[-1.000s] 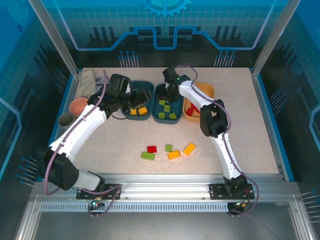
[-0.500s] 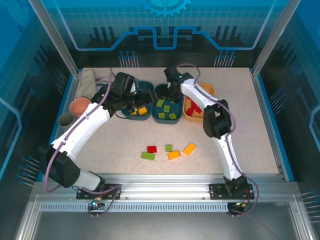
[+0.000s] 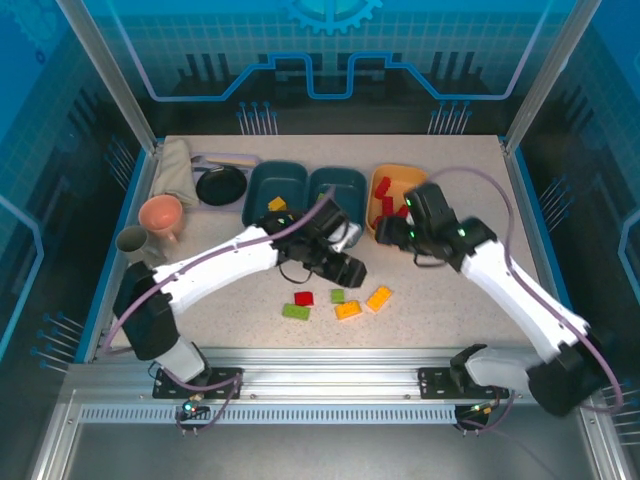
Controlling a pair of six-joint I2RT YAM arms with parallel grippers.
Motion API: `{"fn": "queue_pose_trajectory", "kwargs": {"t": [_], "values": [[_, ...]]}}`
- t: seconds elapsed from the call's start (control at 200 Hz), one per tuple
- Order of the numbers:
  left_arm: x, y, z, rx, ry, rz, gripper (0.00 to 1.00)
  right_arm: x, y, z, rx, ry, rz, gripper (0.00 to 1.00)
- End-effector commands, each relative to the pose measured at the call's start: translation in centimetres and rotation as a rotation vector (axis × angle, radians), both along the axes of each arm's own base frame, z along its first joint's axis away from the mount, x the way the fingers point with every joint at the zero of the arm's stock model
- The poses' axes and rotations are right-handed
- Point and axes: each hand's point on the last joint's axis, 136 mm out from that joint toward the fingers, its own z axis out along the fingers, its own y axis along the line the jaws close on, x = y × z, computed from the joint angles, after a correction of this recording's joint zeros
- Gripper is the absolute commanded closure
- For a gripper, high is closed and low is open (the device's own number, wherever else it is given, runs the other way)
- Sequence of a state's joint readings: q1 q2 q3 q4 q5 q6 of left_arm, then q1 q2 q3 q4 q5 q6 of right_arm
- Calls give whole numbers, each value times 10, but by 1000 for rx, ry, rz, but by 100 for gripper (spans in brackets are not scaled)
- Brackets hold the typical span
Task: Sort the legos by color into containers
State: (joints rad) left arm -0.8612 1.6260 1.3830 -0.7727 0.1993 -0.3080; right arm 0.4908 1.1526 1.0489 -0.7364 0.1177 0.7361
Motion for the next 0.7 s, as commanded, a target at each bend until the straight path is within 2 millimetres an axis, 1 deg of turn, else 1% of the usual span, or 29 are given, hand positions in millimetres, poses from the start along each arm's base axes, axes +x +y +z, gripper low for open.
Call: {"fn": "queue_pose_trajectory", "kwargs": {"t": [0.0, 0.025, 0.045, 0.06, 0.135, 0.205, 0.26, 0.345, 0.485, 0.58, 0.695], "values": [[-25, -1, -36, 152, -29, -220, 24, -47, -26, -17, -12, 51, -46, 32], [-28, -4, -43, 181, -35, -251, 24, -58, -32, -21, -11, 63, -56, 31], [-29, -6, -48, 201, -42, -272, 24, -65, -35, -18, 7, 53, -63, 30], [-29, -7, -52, 214, -47, -288, 24, -73, -38, -24, 4, 68, -65, 30], [-28, -14, -66, 261, -62, -342, 24, -99, -49, -28, 32, 76, -85, 27], [-24, -18, -77, 295, -79, -367, 23, -114, -54, -29, 60, 79, -97, 26], [-21, -19, -86, 317, -84, -380, 23, -121, -58, -28, 74, 82, -109, 25], [-20, -21, -97, 346, -101, -404, 22, -127, -59, -27, 92, 79, -111, 25], [-22, -20, -113, 395, -119, -440, 21, -127, -59, -25, 99, 75, -109, 24], [-22, -24, -119, 416, -143, -464, 21, -125, -56, -26, 107, 79, -103, 24], [-17, -28, -122, 451, -183, -468, 21, -124, -50, -28, 127, 88, -89, 24]]}}
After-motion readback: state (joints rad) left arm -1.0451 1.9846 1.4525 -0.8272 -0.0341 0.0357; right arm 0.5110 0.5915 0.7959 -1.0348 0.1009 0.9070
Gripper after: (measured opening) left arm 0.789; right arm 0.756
